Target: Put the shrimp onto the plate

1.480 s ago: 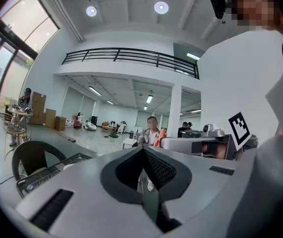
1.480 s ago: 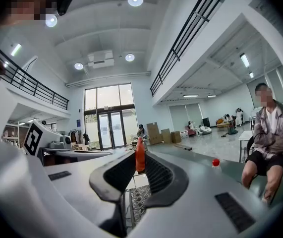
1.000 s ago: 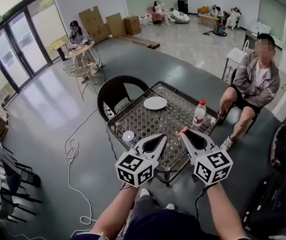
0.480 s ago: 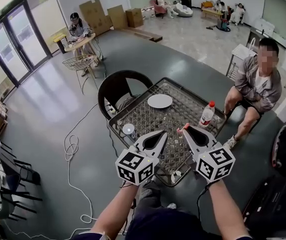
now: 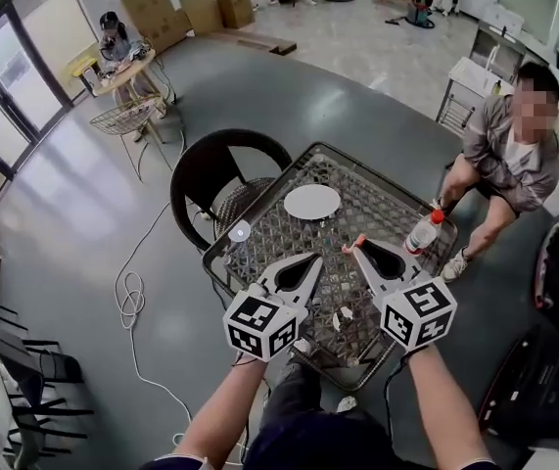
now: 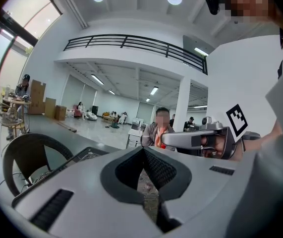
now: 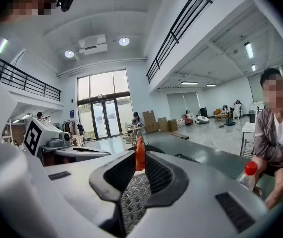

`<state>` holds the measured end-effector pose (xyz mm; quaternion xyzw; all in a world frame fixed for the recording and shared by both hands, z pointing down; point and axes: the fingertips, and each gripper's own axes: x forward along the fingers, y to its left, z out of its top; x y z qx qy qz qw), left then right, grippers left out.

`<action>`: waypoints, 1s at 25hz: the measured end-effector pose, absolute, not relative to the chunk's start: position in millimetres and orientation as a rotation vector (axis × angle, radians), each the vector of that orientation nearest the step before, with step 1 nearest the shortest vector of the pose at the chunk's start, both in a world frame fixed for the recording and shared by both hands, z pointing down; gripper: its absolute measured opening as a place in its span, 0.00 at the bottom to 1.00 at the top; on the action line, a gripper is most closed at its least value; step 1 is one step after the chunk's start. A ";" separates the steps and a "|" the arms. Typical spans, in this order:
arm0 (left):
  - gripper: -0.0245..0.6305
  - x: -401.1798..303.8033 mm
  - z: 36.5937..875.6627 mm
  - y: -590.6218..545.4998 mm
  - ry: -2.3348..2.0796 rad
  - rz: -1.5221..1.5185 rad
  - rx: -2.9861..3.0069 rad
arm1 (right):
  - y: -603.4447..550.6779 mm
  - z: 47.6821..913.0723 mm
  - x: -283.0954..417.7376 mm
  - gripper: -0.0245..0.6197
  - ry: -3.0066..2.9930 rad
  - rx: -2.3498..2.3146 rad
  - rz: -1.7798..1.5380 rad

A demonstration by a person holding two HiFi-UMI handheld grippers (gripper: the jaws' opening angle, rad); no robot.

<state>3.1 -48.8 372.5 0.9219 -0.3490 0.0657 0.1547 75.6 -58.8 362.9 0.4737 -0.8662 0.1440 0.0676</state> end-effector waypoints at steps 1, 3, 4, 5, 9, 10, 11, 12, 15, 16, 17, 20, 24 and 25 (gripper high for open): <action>0.05 0.8 377.9 -60.9 -0.992 0.198 2.640 | -70.9 369.3 73.2 0.13 -2.596 1.428 0.441; 0.05 -3.5 388.7 -84.4 -0.976 0.217 2.635 | -95.0 382.5 68.6 0.13 -2.567 1.426 0.458; 0.05 -5.0 394.4 -95.2 -0.965 0.229 2.630 | -106.5 389.7 66.4 0.13 -2.551 1.425 0.470; 0.05 -6.2 400.5 -104.8 -0.952 0.242 2.625 | -117.0 397.3 64.1 0.13 -2.535 1.424 0.483; 0.05 -9.5 426.1 -135.7 -0.904 0.284 2.601 | -153.1 428.8 55.2 0.13 -2.471 1.418 0.538; 0.05 -10.0 432.4 -143.5 -0.897 0.289 2.594 | -162.0 436.2 53.8 0.13 -2.457 1.416 0.551; 0.05 -10.8 439.0 -151.1 -0.891 0.295 2.585 | -170.9 443.9 52.4 0.13 -2.442 1.413 0.564; 0.05 -12.1 446.2 -158.5 -0.887 0.302 2.576 | -179.5 452.1 50.6 0.13 -2.428 1.409 0.576; 0.05 -19.5 470.0 -178.7 -0.874 0.328 2.543 | -203.2 478.6 43.4 0.13 -2.381 1.392 0.613; 0.05 -23.3 477.9 -185.1 -0.872 0.338 2.529 | -210.7 487.6 40.5 0.13 -2.365 1.385 0.626; 0.05 -27.4 485.4 -191.7 -0.871 0.349 2.516 | -218.4 496.4 37.8 0.13 -2.349 1.377 0.637; 0.05 -36.1 506.0 -211.4 -0.869 0.379 2.480 | -241.8 522.8 34.0 0.13 -2.296 1.360 0.665; 0.05 -41.6 532.5 -228.5 -0.855 0.417 2.444 | -266.6 561.8 31.1 0.13 -2.221 1.323 0.690; 0.05 -43.0 538.4 -231.6 -0.852 0.424 2.438 | -271.6 570.9 29.5 0.13 -2.205 1.313 0.693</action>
